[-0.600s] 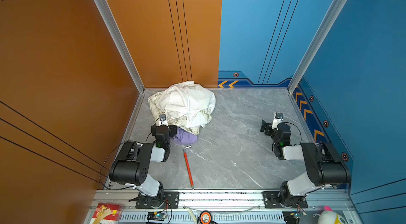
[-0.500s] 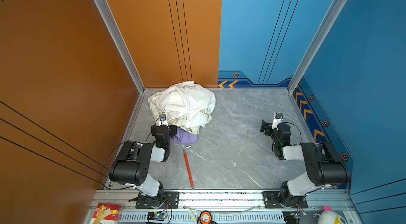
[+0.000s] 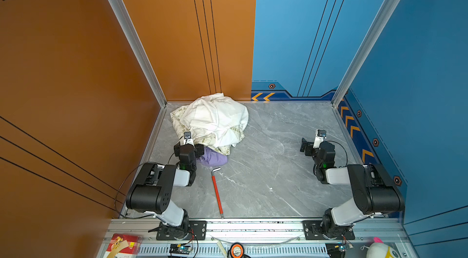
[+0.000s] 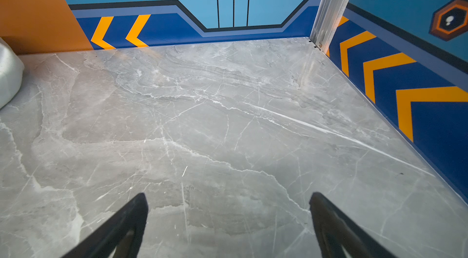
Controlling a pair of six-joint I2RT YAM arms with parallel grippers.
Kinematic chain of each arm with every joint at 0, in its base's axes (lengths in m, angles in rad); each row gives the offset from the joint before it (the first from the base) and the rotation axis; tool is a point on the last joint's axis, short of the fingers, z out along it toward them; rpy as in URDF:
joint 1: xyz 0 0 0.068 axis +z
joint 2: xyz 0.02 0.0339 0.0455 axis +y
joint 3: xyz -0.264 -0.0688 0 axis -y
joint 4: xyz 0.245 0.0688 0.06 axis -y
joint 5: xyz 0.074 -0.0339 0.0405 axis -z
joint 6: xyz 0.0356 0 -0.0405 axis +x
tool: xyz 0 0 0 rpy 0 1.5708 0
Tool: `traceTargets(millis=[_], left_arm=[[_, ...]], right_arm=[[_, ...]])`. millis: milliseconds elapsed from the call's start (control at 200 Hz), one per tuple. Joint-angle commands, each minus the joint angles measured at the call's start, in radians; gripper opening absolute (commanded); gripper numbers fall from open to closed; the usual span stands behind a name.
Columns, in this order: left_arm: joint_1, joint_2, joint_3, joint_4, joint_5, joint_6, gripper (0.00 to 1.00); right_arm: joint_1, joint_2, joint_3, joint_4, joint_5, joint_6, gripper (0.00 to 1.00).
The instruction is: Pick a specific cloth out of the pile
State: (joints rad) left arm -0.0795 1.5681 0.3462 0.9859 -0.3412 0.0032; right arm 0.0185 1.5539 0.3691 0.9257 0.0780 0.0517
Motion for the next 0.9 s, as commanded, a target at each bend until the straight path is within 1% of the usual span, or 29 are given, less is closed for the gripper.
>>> traceTargets(millis=[0, 556, 606, 641, 686, 736, 771, 851, 896], left_arm=[[-0.002, 0.003, 0.011, 0.000, -0.010, -0.002, 0.98], [0.019, 0.000, 0.009, -0.003, 0.006, -0.020, 0.98], [0.020, -0.002, 0.006, 0.000, 0.005, -0.025, 0.98], [0.018, -0.013, 0.004, -0.004, -0.021, -0.030, 0.98], [0.017, -0.045, -0.005, -0.025, -0.031, -0.039, 0.98], [0.008, -0.068, -0.024, -0.006, -0.027, -0.026, 0.98], [-0.014, -0.091, -0.025, -0.001, -0.072, 0.000, 0.98], [-0.042, -0.205, -0.001, -0.151, -0.143, 0.001, 0.98], [-0.045, -0.283, 0.018, -0.270, -0.179, -0.041, 0.98]], right_arm=[[-0.005, -0.008, 0.004, -0.017, -0.005, 0.009, 1.00], [-0.009, -0.008, 0.004, -0.015, -0.014, 0.012, 1.00], [-0.011, -0.012, 0.003, -0.015, -0.036, 0.009, 1.00], [-0.009, -0.027, 0.004, -0.026, -0.058, -0.002, 1.00], [0.000, -0.065, 0.006, -0.064, -0.063, -0.015, 1.00], [0.015, -0.122, 0.022, -0.151, -0.025, -0.019, 1.00], [0.022, -0.162, 0.039, -0.222, -0.001, -0.010, 1.00], [0.027, -0.235, 0.074, -0.366, 0.014, 0.028, 1.00], [0.035, -0.272, 0.075, -0.399, 0.018, 0.045, 1.00]])
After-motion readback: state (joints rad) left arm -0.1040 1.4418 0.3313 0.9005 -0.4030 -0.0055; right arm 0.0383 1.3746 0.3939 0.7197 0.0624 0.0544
